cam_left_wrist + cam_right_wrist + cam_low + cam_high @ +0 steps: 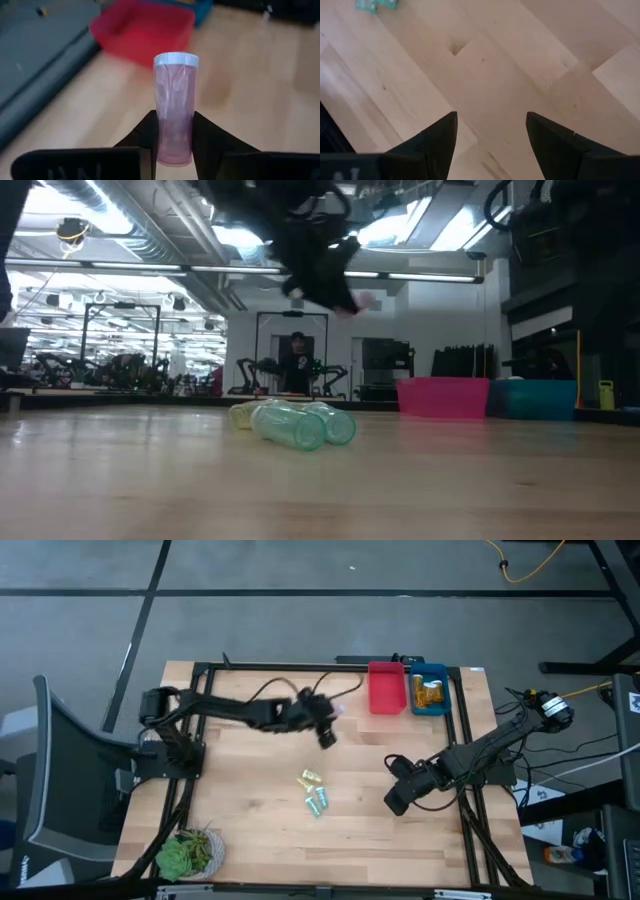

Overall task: Pick and place medicine bottles into bin by pill shape (circle, oval)
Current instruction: Put the pink tablet bottle into the red bin

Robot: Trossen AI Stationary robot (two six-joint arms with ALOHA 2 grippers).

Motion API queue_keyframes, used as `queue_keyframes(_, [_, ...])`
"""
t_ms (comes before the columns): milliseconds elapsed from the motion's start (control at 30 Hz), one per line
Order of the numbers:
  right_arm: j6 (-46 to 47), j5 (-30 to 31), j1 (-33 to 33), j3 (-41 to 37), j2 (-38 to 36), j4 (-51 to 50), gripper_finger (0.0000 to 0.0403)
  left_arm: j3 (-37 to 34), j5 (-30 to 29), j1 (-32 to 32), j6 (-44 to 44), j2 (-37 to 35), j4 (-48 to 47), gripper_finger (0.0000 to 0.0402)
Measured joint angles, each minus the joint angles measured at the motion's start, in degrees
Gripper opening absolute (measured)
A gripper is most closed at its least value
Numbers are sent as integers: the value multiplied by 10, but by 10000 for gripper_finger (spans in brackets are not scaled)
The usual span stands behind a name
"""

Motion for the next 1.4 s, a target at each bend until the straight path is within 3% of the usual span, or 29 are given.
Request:
queue_keyframes(233, [1, 1, 3, 0, 0, 3, 239, 184, 73, 58, 103, 129, -6, 69])
queue_keyframes(433, [34, 2, 36, 0, 0, 5, 239, 306, 90, 108, 150, 213, -21, 69])
queue_keyframes(600, [78, 15, 65, 0, 0, 4, 239, 401, 212, 138, 159, 293, -39, 69])
queue_keyframes(700, [115, 22, 81, 0, 0, 3, 239, 447, 240, 148, 161, 335, -41, 69])
queue_keyframes(900, [156, 44, 111, 0, 0, 3, 239, 477, 258, 159, 176, 378, -43, 69])
queue_keyframes(1233, [164, 56, 127, 0, 0, 3, 239, 478, 276, 159, 207, 386, -37, 75])
queue_keyframes(1400, [164, 56, 126, 0, 0, 3, 239, 478, 285, 156, 210, 386, -41, 97])
